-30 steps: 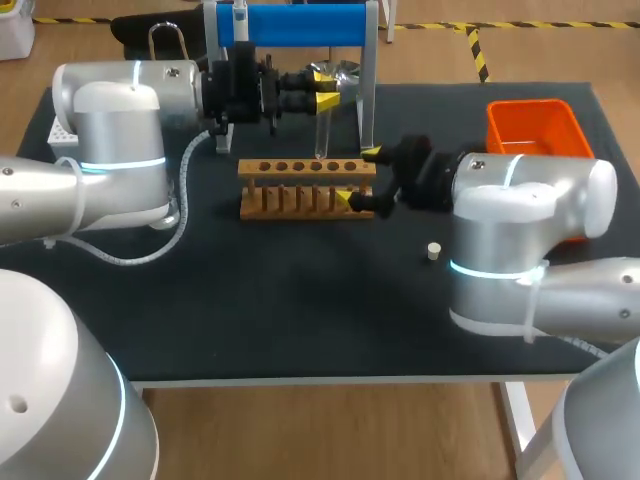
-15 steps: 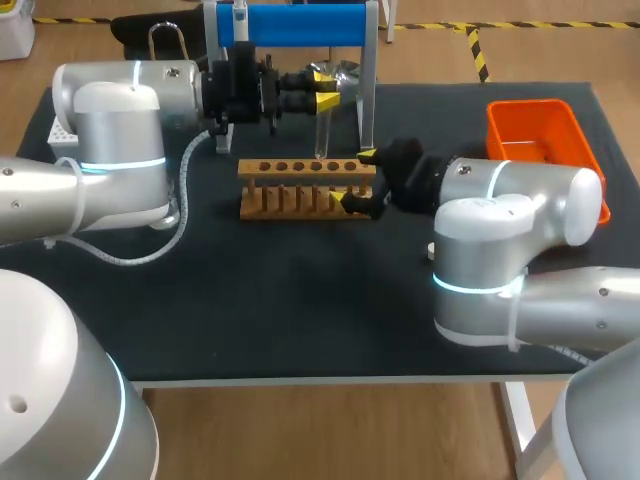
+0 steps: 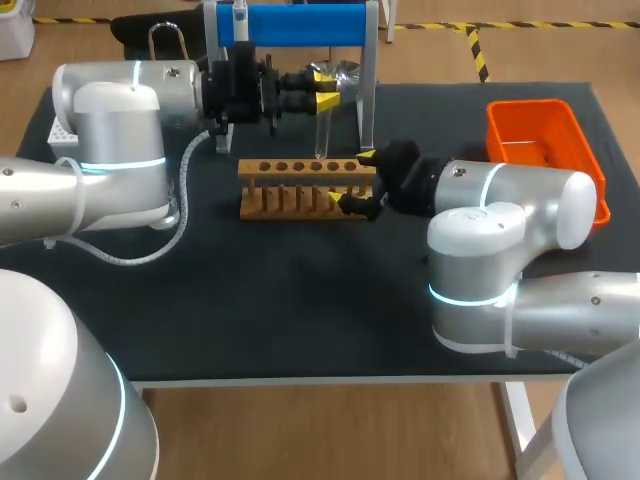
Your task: Invert the test tube, pick up the pipette, mount the tip to pipette, aspirate from beaker and dispense into the tube, eject the tip, return the pipette, and cap with the stopper.
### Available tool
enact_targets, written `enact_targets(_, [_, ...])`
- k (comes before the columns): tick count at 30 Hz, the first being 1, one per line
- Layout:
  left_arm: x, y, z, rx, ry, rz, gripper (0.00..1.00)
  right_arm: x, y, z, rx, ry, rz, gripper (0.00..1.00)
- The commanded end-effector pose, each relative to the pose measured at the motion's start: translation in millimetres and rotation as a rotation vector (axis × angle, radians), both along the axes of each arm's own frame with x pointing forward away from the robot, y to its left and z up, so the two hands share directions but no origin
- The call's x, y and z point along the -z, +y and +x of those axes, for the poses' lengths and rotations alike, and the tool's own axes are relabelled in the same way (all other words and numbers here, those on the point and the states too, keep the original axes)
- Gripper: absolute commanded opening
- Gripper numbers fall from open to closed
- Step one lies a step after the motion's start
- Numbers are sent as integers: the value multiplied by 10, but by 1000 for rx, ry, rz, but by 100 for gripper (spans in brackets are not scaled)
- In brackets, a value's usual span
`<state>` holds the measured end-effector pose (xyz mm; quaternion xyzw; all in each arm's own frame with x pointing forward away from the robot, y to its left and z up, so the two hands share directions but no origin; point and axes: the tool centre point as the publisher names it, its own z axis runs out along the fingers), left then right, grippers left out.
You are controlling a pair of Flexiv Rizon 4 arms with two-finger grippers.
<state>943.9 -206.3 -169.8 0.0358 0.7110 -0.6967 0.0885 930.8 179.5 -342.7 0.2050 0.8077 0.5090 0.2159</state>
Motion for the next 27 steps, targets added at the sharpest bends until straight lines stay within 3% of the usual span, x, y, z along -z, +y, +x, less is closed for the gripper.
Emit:
enact_targets(1, [-6, 2, 4, 1, 1, 2, 0, 6, 21, 0, 5, -1, -3, 100])
enact_targets(27, [44, 19, 52, 5, 12, 3, 0, -6, 10, -18, 2, 0, -4, 100])
